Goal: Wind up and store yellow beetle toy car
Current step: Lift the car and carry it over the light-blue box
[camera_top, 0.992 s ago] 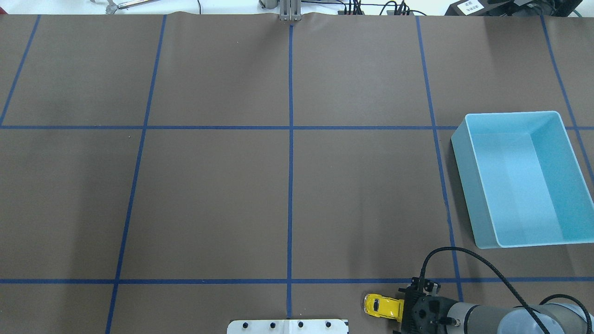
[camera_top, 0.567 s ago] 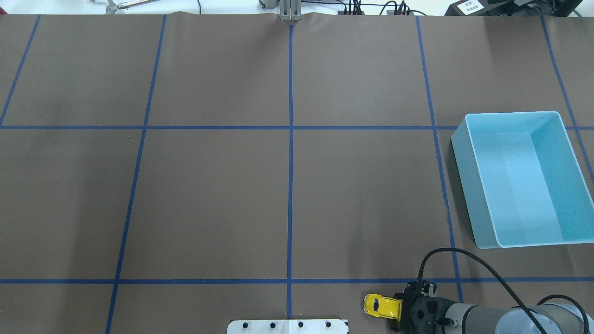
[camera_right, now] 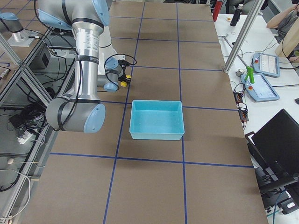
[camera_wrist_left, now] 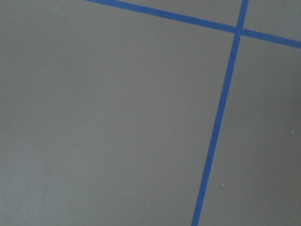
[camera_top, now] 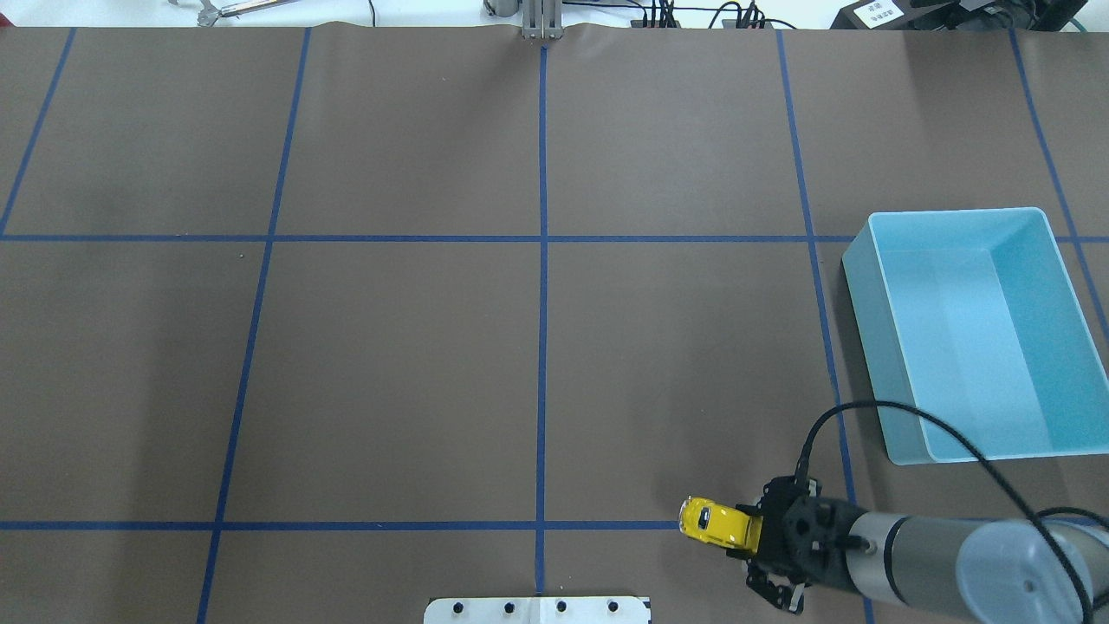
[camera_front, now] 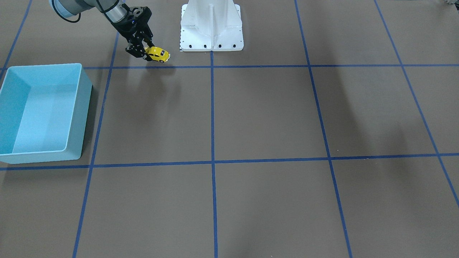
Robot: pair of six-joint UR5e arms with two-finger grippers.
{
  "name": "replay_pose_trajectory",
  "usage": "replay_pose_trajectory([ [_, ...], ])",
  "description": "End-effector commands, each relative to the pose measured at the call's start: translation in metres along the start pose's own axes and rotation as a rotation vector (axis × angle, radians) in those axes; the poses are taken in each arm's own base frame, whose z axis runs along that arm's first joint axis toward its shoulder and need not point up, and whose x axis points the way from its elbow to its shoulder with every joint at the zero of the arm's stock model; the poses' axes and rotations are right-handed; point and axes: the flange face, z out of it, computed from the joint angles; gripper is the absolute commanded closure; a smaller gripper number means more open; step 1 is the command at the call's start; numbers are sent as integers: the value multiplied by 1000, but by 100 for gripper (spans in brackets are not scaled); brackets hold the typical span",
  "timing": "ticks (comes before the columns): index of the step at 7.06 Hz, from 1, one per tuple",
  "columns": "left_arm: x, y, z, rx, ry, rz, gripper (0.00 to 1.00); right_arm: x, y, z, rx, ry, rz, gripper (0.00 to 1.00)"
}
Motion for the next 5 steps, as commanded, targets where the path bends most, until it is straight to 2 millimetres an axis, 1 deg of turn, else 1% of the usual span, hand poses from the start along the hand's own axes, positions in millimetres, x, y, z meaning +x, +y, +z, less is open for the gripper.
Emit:
replay_pose_trajectory([
  [1, 0, 0, 0, 0, 0, 0, 0, 108, -6, -47, -12, 107, 118, 100],
  [2, 0, 0, 0, 0, 0, 0, 0, 160, 6, -72, -62, 106, 208, 100],
  [3, -1, 0, 1, -2, 0, -2, 0, 215, 27, -104, -81, 98, 315, 100],
  [4, -2, -1, 3, -4, -1, -4, 0, 253, 42, -129, -77, 104, 384, 100],
  [5, -2, -1, 2, -3, 0, -3, 0, 272, 52, -146, -71, 139, 367, 100],
])
